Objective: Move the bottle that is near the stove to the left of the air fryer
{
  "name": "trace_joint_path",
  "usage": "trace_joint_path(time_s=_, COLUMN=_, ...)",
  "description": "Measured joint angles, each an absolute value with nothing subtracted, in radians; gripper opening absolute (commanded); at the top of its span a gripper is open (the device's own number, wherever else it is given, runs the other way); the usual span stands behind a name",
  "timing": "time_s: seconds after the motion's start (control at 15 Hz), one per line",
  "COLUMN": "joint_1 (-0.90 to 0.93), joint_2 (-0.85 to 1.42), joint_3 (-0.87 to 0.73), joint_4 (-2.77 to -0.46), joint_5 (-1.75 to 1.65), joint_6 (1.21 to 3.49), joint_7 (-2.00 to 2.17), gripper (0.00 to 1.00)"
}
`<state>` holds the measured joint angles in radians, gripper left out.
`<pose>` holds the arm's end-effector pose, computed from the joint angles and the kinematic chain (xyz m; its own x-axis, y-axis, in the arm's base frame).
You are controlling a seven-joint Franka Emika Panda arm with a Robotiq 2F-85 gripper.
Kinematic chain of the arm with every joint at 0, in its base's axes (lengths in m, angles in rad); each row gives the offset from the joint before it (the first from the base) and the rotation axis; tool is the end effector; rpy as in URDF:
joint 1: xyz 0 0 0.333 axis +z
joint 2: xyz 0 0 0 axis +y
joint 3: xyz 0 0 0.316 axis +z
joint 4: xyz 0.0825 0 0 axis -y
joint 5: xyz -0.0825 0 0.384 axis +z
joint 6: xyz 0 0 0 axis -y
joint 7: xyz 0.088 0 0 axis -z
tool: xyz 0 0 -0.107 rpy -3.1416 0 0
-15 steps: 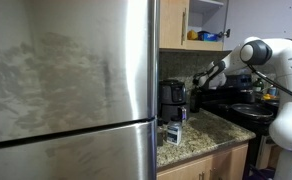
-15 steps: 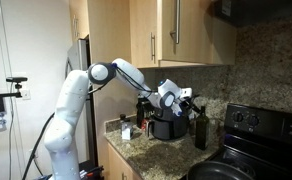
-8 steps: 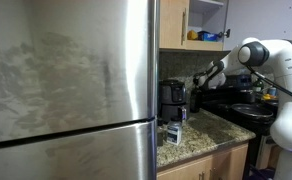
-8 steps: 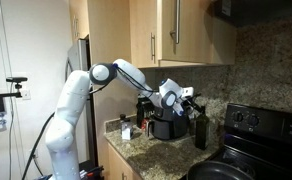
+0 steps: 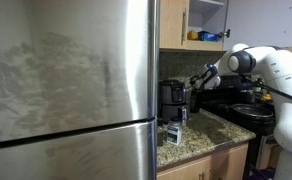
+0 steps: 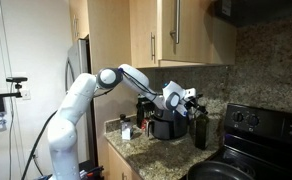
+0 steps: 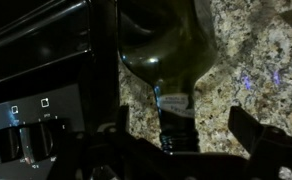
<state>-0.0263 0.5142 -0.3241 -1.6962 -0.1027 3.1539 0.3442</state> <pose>0.6934 -0.1975 0.4263 0.4919 -0.2748 0.8262 -0.4313 -0.9012 -0.0429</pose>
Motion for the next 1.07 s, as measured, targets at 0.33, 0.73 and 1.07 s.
trace_joint_path(time_s=0.33, joint_1=0.005, joint_2=0.58, joint_3=-0.372, joint_4=-1.62, joint_5=-0.103, joint_6=3.15, joint_7=0.346, gripper=0.45)
trace_joint_path(time_s=0.73, joint_1=0.009, joint_2=0.619, joint_3=-0.391, joint_4=-1.591, joint_5=-0.102, joint_6=3.145, joint_7=0.346, gripper=0.11)
trace_joint_path(time_s=1.07, joint_1=0.021, joint_2=0.618, joint_3=-0.4, joint_4=-1.613, joint_5=-0.103, joint_6=3.193, joint_7=0.346, gripper=0.11)
